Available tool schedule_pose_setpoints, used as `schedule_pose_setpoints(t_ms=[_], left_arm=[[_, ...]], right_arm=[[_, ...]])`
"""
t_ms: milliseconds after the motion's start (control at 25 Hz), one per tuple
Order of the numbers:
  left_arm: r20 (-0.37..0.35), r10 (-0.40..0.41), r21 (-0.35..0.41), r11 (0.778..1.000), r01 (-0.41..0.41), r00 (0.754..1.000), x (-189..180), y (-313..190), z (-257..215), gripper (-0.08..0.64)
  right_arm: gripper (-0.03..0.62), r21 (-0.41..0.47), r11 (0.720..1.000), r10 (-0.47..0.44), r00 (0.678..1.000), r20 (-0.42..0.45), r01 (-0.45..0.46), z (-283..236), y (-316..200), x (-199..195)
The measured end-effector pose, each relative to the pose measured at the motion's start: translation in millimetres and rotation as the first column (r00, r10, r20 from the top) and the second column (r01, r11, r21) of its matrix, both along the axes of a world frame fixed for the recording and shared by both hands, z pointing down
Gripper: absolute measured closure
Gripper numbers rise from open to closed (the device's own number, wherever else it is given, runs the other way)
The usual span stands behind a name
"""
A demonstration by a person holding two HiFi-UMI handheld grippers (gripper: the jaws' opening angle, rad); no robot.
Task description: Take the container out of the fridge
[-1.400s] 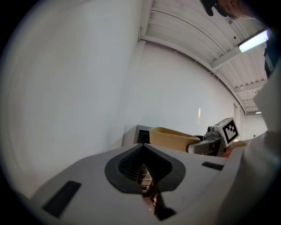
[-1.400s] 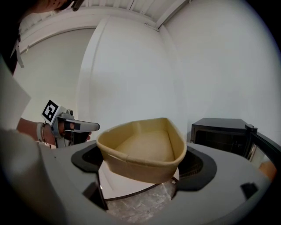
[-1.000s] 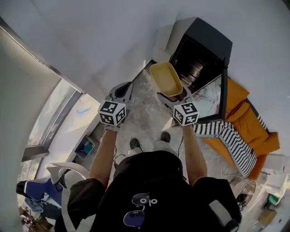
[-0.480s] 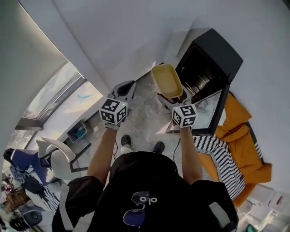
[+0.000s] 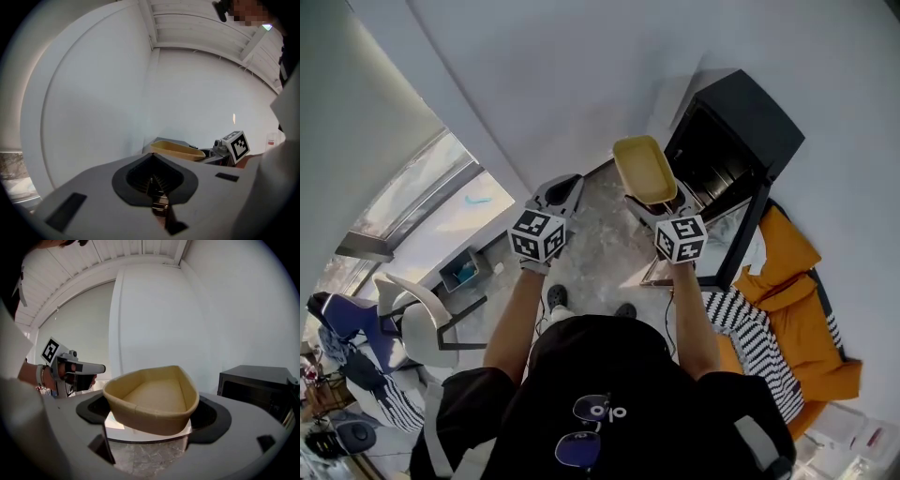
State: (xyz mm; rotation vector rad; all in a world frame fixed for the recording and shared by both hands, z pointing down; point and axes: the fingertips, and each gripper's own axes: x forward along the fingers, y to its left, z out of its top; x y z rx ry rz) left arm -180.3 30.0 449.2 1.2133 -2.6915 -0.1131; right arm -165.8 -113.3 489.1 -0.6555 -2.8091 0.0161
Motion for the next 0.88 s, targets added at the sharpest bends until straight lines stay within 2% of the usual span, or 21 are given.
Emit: schedule_pose_setpoints(t_ms=[480,880], left_arm=[[0.014,0.04,-0.008,0.999,-0.04,0.999,0.7,-19.9,-3.0,0.56],[0.015,0.06,-0.001,0.998,-0.06,0.998,2.0,-16.2,-5.5,0.56]], right_arm=[[0.077,-0.013,1.0,0.023,1.0,0.001,-0.023,-2.0,-12.5,5.8],[0.077,-0.015,0.999,0.036,0.999,0.001,-0.036,-4.8,-7.8,12.9]])
